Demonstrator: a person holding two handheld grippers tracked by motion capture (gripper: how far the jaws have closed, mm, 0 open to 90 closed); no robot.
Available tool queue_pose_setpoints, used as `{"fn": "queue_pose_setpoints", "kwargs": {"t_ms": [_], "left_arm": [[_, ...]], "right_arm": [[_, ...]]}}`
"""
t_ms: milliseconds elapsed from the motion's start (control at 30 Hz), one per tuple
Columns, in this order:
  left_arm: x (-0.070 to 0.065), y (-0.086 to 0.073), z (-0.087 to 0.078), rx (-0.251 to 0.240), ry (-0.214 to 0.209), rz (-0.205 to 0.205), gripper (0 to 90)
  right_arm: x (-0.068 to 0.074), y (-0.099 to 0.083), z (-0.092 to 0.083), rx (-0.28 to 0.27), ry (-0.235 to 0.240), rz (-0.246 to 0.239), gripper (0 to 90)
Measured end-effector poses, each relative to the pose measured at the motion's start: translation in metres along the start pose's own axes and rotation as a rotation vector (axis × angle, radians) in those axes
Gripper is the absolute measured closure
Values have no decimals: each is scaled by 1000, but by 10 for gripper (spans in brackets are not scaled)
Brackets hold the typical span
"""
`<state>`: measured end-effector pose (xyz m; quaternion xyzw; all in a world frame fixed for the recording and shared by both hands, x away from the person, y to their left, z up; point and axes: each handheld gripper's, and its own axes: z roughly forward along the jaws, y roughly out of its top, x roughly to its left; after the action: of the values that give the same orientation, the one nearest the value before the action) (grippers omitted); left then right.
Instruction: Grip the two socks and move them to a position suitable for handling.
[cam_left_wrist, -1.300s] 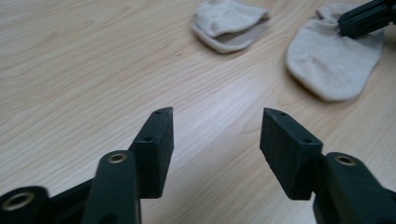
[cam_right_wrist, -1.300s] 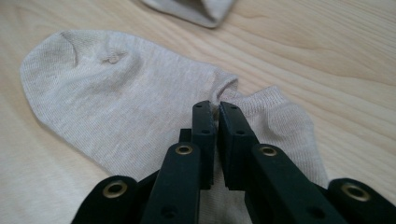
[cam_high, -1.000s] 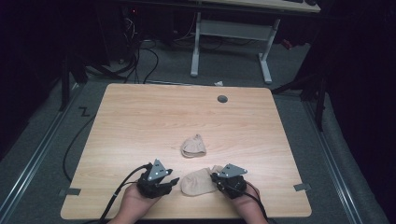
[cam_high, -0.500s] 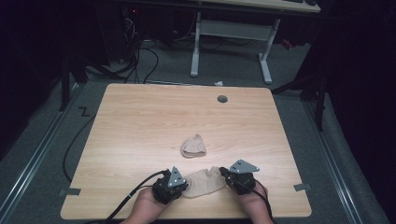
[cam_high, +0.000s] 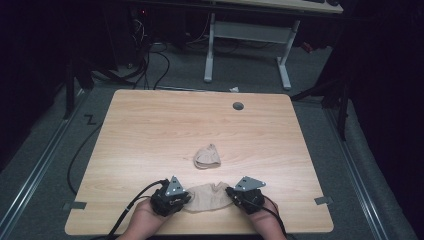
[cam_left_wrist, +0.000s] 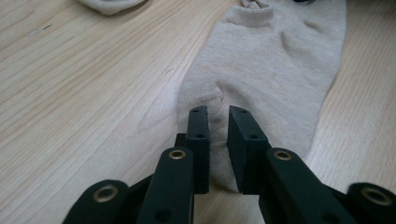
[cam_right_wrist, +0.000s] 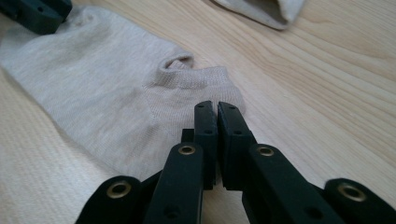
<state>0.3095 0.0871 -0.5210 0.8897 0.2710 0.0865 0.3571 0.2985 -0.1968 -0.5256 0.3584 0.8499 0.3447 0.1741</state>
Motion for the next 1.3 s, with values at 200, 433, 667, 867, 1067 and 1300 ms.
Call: {"fn": "queue_pose_setpoints", "kwargs": {"t_ms": [200, 433, 667, 867, 1067, 1300], "left_arm": [[1, -9, -11, 19, -29, -11, 745], [-1, -10, -18, 15, -11, 15, 662], [6, -8, -24, -19, 11, -14, 595], [10, -8, -28, -37, 16, -35, 586], [17, -9, -31, -60, 30, -56, 564], [28, -11, -34, -92, 59, -94, 508]], "right_arm": [[13, -1, -2, 1, 31, -33, 862], [26, -1, -9, -11, 18, -76, 793], [14, 1, -17, -58, -19, -46, 673], [4, 1, -17, -59, 57, -12, 503], [4, 5, -15, -50, 45, -15, 379], [0, 14, -14, -45, 25, -6, 336]]}}
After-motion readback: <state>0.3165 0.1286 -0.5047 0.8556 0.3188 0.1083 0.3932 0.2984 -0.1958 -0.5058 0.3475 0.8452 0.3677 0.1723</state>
